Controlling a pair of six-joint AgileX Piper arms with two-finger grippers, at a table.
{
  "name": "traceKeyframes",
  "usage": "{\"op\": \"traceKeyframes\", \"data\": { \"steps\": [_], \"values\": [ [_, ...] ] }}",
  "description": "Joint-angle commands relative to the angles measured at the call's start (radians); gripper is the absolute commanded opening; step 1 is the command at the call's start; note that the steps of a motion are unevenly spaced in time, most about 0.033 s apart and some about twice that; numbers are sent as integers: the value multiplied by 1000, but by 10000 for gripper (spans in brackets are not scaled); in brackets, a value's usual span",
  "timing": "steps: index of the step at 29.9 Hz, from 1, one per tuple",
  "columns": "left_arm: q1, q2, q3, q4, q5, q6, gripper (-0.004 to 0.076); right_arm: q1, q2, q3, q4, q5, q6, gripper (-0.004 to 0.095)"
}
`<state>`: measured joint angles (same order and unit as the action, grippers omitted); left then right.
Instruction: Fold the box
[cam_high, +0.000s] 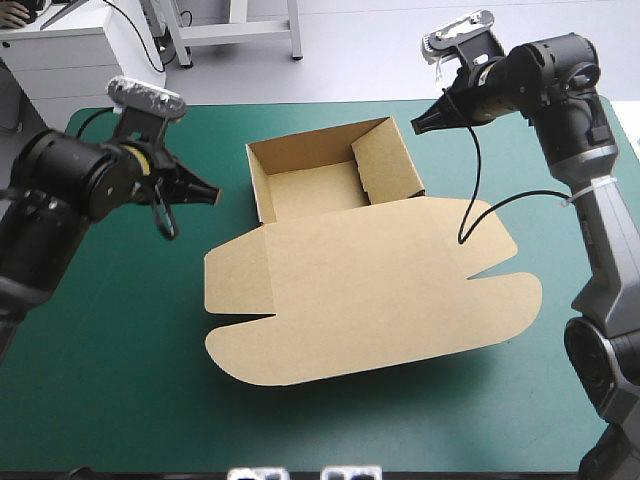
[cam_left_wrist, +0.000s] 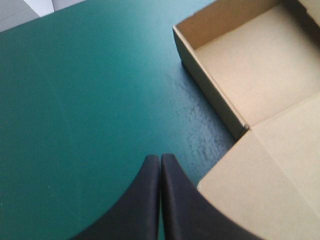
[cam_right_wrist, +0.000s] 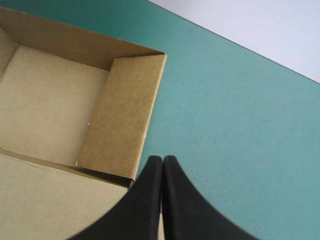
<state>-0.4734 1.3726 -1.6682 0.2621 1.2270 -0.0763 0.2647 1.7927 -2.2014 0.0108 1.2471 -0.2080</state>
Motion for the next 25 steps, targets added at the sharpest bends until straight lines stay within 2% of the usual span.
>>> {"op": "traceKeyframes", "data": {
  "steps": [1, 3, 6, 7, 10, 16, 21, 25],
  "values": [
    [-10, -171, 157, 35, -120, -60, -8, -5, 3, -5, -11, 3, -14, 6],
    [-10, -246, 252, 35, -158, -79, -8, -5, 32, -5, 9, 3, -42, 69],
    [-10, -360, 426, 35, -234, -91, -8, -5, 90, -5, 23, 3, -49, 239],
    [-10, -409, 481, 37, -262, -102, -8, -5, 108, -5, 32, 3, -49, 327],
    [-10, -521, 638, 39, -342, -133, -8, -5, 160, -5, 43, 3, -63, 462],
    [-10, -748, 899, 43, -453, -223, -8, -5, 253, -5, 67, -43, -63, 466],
    [-10, -923, 1051, 40, -448, -275, -8, -5, 323, -7, 121, -120, -54, 463],
    [-10, -1020, 1118, 28, -442, -278, -8, -5, 382, -26, 144, -140, -37, 462]
  ]
}}
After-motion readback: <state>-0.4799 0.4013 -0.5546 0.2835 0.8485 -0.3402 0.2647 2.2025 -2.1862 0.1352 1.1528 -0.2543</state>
